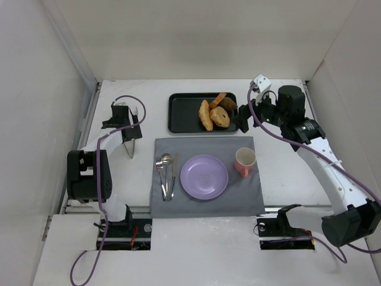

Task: Place the bread

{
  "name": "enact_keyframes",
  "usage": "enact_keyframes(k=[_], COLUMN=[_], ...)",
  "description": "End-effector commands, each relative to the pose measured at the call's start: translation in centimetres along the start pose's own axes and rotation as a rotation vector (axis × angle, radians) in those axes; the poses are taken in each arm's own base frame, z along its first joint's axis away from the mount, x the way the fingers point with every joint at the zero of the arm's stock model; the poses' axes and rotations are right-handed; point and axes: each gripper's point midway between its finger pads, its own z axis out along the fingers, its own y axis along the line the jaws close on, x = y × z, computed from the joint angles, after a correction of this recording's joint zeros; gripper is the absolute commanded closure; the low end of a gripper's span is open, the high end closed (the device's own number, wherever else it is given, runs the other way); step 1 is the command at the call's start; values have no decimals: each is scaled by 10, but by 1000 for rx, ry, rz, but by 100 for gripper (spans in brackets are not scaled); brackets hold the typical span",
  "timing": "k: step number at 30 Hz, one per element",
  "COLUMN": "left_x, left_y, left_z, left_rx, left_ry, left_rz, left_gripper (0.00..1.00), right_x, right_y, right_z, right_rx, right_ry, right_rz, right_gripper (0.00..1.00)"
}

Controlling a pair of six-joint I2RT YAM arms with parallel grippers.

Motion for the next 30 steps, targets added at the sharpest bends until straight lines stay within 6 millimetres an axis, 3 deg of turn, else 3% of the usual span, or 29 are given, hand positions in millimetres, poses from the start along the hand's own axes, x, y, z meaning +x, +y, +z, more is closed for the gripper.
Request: enact_keyframes(k=[1,9,18,21,30], left_x=[-15,-3,-6,4,9], left_y=[1,-6,-13,-14,-14], left_z=[0,10,11,17,24], left_rx=[31,75,115,118,115], left_ry=[-15,34,31,66,88], left_rz=[-43,-33,-16,-1,12], left_gripper=[5,6,7,7,14], right_x=[-21,-24,-24,-24,-24], right_y=[2,3,4,4,4], right_z=[-5,-8,-8,-8,-8], right_rx=[-11,-9,-19,-19,-19], right_ry=[-60,-68,-70,-70,-70], right_rz=[-39,-43,-43,-43,-43], right_gripper=[0,0,0,0,0])
